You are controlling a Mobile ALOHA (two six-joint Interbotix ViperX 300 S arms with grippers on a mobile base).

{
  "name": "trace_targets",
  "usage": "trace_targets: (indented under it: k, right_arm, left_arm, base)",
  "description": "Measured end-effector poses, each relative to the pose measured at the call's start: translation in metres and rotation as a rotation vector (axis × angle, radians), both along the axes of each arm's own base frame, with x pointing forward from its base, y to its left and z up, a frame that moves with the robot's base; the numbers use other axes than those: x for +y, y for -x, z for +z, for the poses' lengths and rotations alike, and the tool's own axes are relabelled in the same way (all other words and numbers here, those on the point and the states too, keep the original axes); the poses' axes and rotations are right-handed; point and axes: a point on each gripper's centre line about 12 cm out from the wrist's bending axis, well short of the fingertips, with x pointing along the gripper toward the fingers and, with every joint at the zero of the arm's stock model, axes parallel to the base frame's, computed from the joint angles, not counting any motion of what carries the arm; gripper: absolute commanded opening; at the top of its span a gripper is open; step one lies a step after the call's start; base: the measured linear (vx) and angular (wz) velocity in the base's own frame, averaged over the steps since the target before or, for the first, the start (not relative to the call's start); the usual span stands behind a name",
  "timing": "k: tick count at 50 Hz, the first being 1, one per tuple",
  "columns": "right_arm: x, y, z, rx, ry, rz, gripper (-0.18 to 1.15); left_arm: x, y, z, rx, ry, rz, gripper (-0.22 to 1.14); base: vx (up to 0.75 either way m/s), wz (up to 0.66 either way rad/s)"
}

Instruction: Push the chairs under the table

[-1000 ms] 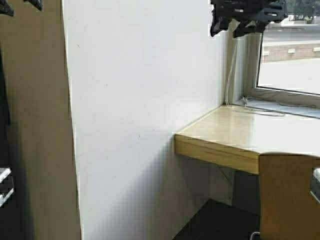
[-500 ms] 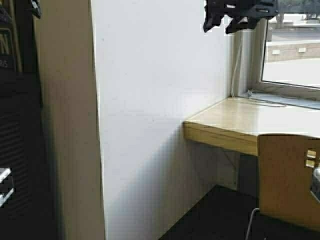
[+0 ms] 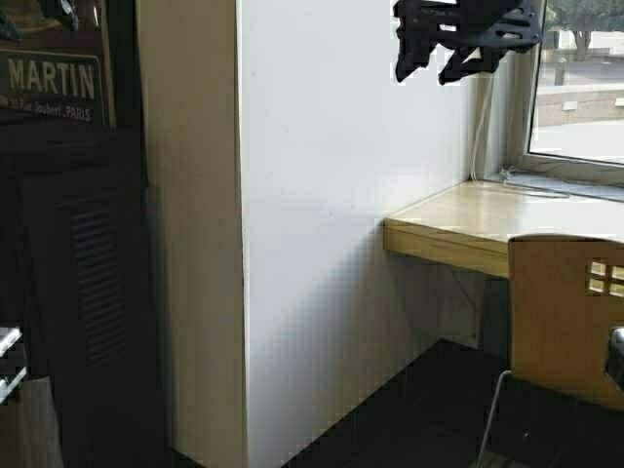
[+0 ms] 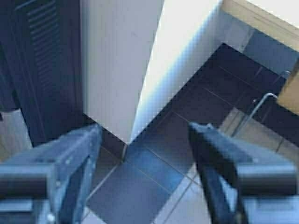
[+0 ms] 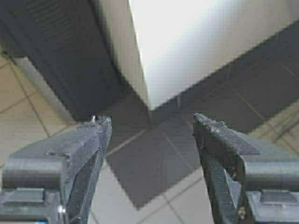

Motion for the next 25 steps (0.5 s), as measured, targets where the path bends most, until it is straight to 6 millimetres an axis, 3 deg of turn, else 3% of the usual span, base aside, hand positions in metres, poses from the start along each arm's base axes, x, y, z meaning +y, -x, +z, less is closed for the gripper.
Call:
trace_targets:
  k: [25]
  right_arm:
    - [0.004, -0.007, 0.011, -0.003, -0.001, 0.002, 0.89]
  left_arm:
    - [0.000, -0.002, -0.008, 0.021, -0.001, 0.004, 0.91]
  base:
    - [-0.44, -0.13]
